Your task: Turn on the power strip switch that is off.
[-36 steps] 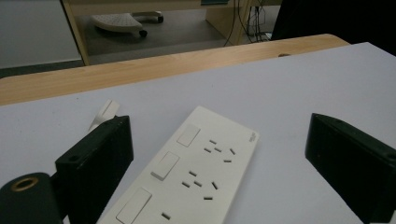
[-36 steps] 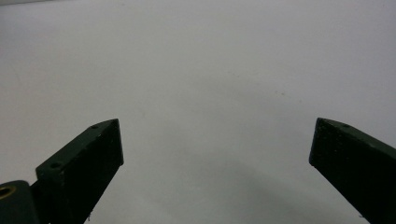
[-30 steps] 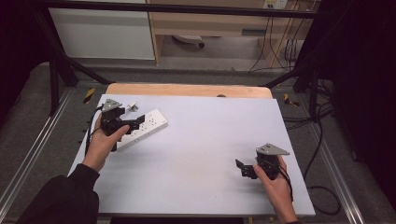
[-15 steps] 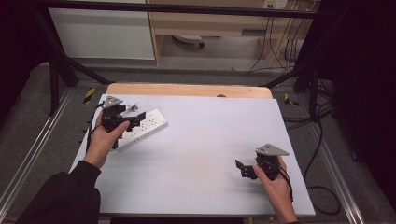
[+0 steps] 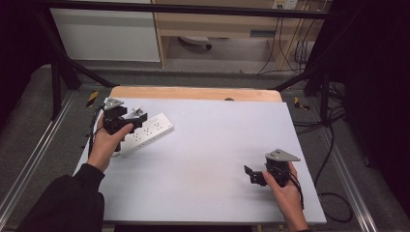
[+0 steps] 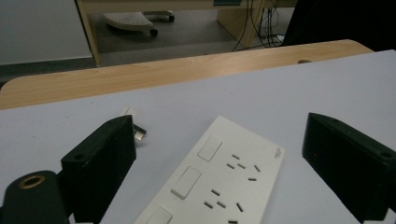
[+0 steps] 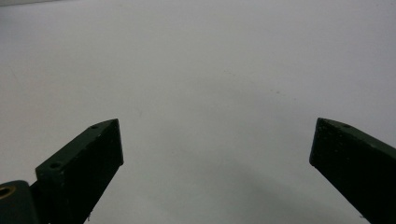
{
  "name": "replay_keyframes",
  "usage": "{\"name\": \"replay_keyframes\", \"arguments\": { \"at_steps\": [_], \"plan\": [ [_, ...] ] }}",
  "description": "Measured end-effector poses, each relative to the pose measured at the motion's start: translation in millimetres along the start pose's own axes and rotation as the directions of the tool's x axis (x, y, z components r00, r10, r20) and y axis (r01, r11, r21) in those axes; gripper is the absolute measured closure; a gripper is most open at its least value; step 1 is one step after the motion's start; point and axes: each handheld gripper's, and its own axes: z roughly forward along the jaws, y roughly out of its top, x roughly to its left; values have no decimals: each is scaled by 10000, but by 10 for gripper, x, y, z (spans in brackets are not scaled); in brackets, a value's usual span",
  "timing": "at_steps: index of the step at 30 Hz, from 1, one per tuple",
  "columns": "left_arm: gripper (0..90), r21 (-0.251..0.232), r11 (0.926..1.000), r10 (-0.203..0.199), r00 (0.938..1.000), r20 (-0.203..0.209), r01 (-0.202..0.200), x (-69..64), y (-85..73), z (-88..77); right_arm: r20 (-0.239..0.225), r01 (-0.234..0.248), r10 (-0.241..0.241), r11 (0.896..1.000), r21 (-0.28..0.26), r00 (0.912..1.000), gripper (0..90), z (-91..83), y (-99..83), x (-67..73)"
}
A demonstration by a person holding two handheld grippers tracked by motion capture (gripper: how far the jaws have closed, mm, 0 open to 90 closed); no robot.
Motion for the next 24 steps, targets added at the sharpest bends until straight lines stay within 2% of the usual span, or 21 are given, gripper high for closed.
{"name": "replay_keyframes", "arguments": {
  "at_steps": [4,11,15,17,24],
  "plan": [
    [116,-78,9994,-329,9995,-10,329,33,0,19,79,-111,111,9999,-68,9999,32,-8,-4,-19],
    [144,-123,9991,-407,9988,-288,404,74,-19,90,14,-56,56,10000,4,10000,33,2,-1,-11],
    [163,57,9994,-341,9981,-513,345,104,-49,142,14,-2,2,10000,-42,10000,33,-5,-1,-13],
    [179,205,9997,-153,9982,-572,165,108,-65,168,2,-62,62,9999,-93,10000,32,-12,1,-13],
    [266,433,9991,19,9979,-651,10,119,-111,253,11,-58,58,9999,-105,10000,32,-20,-3,-22]
  ]
}}
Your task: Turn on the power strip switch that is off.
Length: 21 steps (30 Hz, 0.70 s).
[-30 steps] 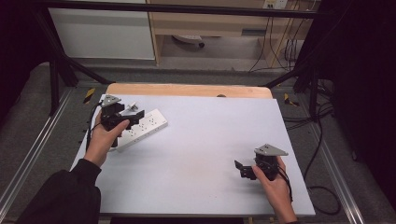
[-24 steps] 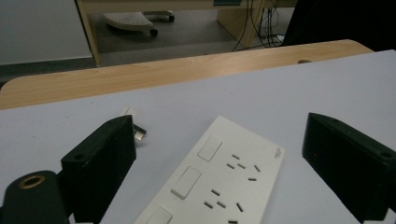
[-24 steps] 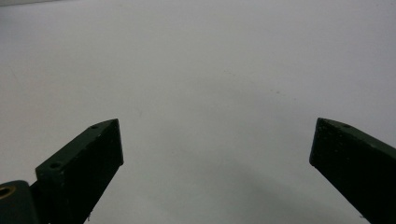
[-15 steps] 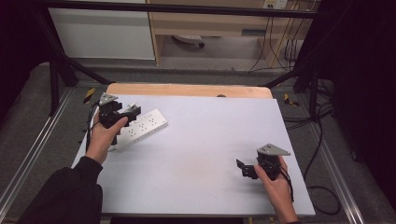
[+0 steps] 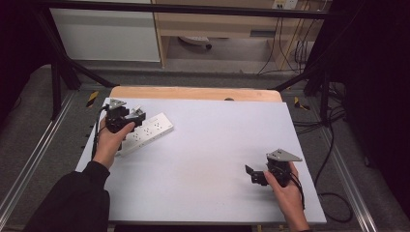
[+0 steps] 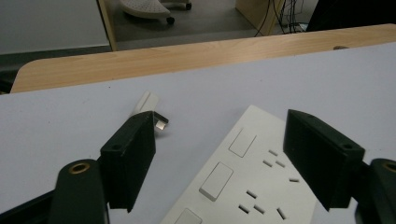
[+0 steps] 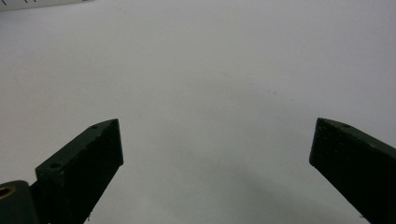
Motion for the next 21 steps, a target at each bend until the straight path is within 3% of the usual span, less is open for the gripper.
{"name": "replay_keyframes", "arguments": {
  "at_steps": [4,10,14,21],
  "plan": [
    [278,194,9997,171,9997,-154,-168,-4,-23,53,-13,-4,4,10000,10,10000,32,3,1,-2],
    [258,547,9985,-80,9998,-181,89,24,-61,118,15,-69,69,10000,17,10000,31,-10,-1,-19],
    [190,786,9967,-199,9995,-248,218,32,-81,148,9,-112,112,9999,-14,9999,31,-17,-4,-26],
    [165,943,9946,-407,9986,-329,436,58,-96,168,8,-136,136,9999,-37,9999,31,-22,-5,-42]
  ]
}}
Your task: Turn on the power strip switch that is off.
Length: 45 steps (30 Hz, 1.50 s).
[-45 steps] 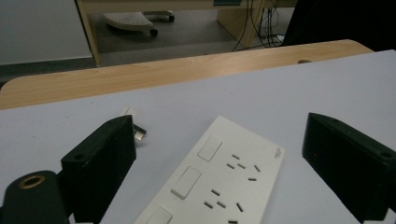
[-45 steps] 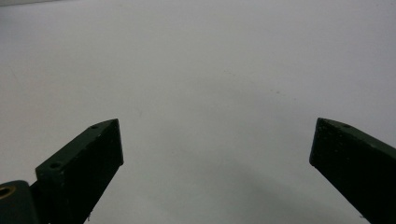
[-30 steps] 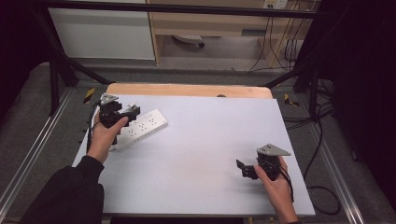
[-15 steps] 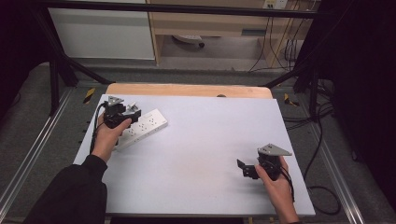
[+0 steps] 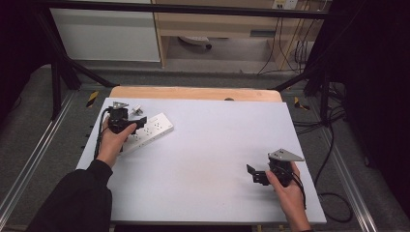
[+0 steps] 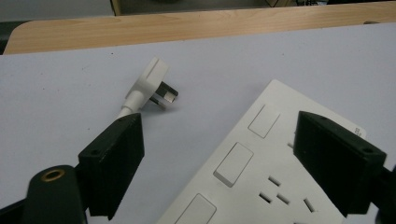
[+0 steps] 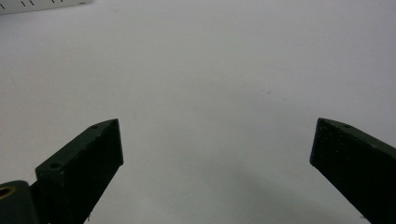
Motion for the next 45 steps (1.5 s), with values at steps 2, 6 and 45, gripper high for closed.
{"name": "replay_keyframes", "arguments": {
  "at_steps": [2,6,45],
  "plan": [
    [183,-3,10000,-37,10000,21,37,4,1,1,-1,-28,28,10000,-5,10000,31,-2,0,-1],
    [261,-16,9999,-113,9999,110,113,4,3,1,-6,-16,16,10000,-6,10000,31,-2,0,-2],
    [856,-128,9997,203,9959,884,-192,-25,-53,18,-107,70,-69,10000,70,9999,29,5,1,16]
  ]
}}
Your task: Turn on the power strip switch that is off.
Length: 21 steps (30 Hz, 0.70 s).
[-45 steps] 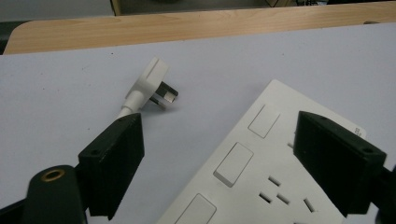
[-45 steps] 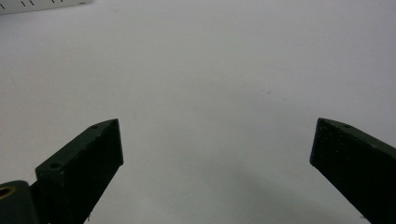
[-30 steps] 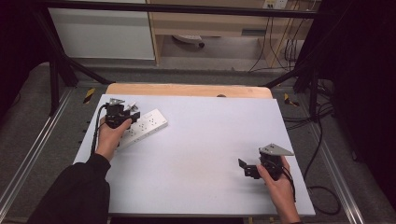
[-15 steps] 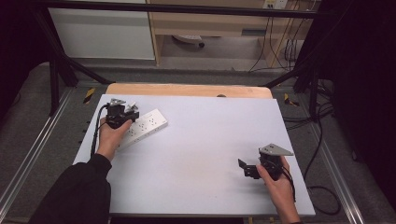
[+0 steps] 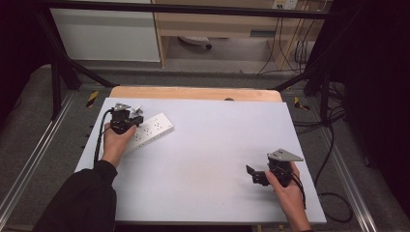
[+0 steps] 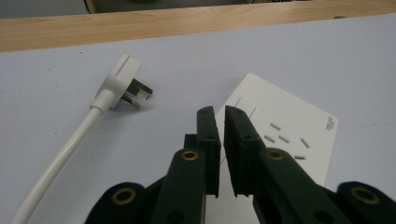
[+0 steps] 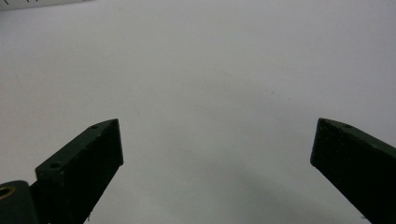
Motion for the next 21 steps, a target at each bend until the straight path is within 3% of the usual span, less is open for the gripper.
{"name": "replay_keyframes", "arguments": {
  "at_steps": [21],
  "plan": [
    [900,26,9999,-105,9999,61,105,34,-124,40,4,89,-89,9999,46,10000,29,5,1,0]
  ]
}}
